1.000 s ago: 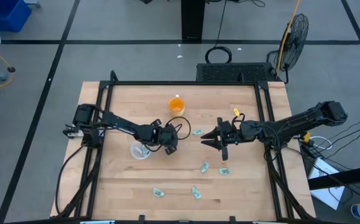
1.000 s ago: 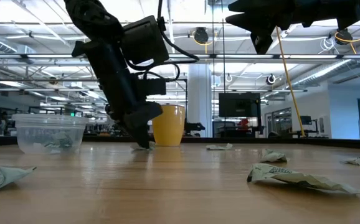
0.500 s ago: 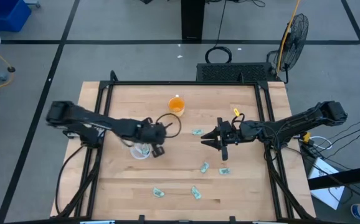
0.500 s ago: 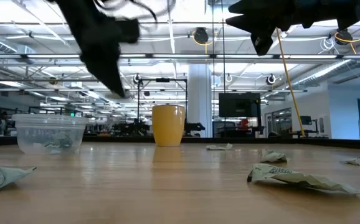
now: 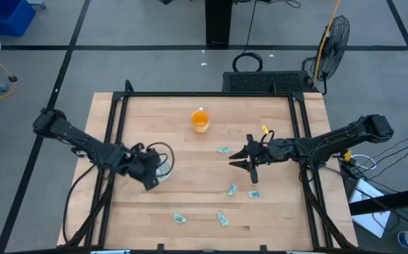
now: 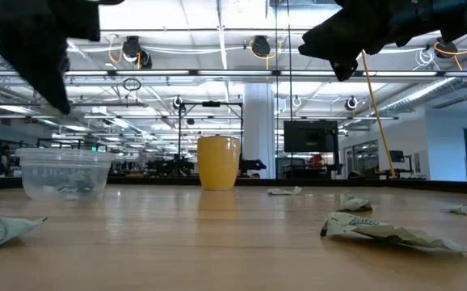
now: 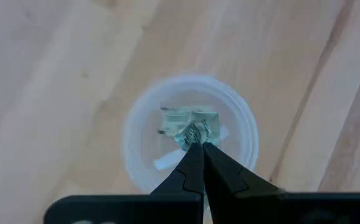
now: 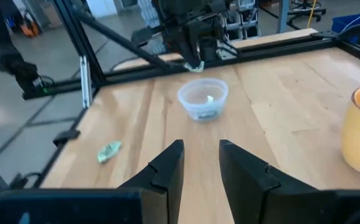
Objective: Pick and place Stevia / Truvia into bins
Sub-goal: Put the stevia packet into the container
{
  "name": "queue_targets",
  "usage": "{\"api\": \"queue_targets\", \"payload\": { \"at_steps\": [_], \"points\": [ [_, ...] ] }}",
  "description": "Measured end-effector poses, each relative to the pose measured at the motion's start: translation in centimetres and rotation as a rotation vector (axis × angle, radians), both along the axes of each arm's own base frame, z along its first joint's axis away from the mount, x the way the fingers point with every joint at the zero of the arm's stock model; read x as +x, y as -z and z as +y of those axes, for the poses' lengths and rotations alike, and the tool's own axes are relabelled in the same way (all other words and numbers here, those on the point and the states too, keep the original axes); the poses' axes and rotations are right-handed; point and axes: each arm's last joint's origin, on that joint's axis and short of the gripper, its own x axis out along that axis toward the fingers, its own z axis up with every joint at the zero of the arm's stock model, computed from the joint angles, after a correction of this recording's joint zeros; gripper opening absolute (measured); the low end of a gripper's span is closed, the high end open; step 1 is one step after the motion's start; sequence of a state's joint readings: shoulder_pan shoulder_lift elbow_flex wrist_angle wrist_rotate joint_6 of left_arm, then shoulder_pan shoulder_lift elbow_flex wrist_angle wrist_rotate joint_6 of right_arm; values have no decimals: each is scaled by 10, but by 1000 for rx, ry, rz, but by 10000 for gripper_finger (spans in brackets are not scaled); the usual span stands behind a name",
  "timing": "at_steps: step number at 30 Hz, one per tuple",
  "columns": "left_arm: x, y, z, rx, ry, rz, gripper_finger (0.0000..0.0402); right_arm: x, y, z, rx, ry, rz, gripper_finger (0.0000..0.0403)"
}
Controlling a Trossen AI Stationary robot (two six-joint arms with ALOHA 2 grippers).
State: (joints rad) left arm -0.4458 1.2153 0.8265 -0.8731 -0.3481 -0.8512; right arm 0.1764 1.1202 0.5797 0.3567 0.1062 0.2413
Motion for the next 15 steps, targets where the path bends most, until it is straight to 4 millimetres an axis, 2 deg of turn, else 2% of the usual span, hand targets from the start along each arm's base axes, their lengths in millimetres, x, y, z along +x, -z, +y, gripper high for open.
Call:
{"api": "queue_targets", "payload": {
  "at_steps": [7, 10, 15],
  "points": [
    [-8, 45, -1, -41, -16, -49, 5, 3, 10, 1, -11, 1, 63, 93],
    [-9, 53, 2, -47, -28, -57, 7, 6, 16, 0, -23, 23, 88, 93],
    [-10, 60, 9, -38, -43, -45, 33, 9, 20, -5, -51, 115, 100, 93]
  ]
}}
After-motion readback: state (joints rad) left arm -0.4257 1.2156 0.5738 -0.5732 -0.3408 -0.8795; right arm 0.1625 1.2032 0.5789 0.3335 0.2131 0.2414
